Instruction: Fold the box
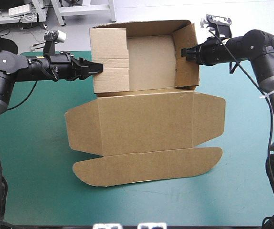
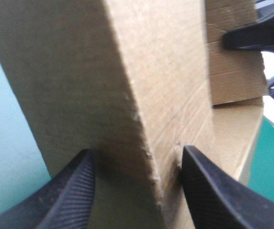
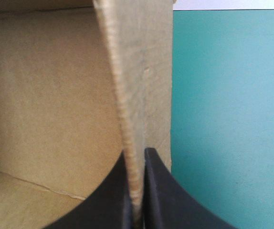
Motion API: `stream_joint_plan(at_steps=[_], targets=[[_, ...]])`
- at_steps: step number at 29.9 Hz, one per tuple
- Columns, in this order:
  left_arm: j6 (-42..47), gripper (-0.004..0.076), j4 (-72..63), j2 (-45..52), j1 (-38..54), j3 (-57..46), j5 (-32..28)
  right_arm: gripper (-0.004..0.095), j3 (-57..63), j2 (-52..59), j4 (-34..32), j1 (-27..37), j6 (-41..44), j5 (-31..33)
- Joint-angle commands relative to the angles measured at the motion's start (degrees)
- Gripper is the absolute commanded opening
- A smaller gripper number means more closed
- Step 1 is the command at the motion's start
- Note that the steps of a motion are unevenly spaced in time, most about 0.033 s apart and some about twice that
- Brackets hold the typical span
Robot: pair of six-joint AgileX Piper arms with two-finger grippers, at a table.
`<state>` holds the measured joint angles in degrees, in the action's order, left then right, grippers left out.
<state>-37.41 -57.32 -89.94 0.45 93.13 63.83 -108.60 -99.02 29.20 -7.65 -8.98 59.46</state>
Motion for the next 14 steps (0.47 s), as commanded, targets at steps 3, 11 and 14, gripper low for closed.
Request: stream_joint_plan(at_steps=[3,11,14], targets=[[5.01,0.0395,5.90,1.91,-0.51,1.71,-4.17,-0.0016,-2.05,2.92,4.42,-3.12,0.04,-2.26],[7.33,0.0180,5.47,0.74,-1.87,1.71,-4.52,-0.0014,-2.05,2.92,-0.45,-7.32,2.89,-0.26],[7.44,-0.0008,5.48,0.74,-3.25,1.71,-4.52,-0.0014,-1.92,2.92,-7.14,-9.55,6.29,1.36]])
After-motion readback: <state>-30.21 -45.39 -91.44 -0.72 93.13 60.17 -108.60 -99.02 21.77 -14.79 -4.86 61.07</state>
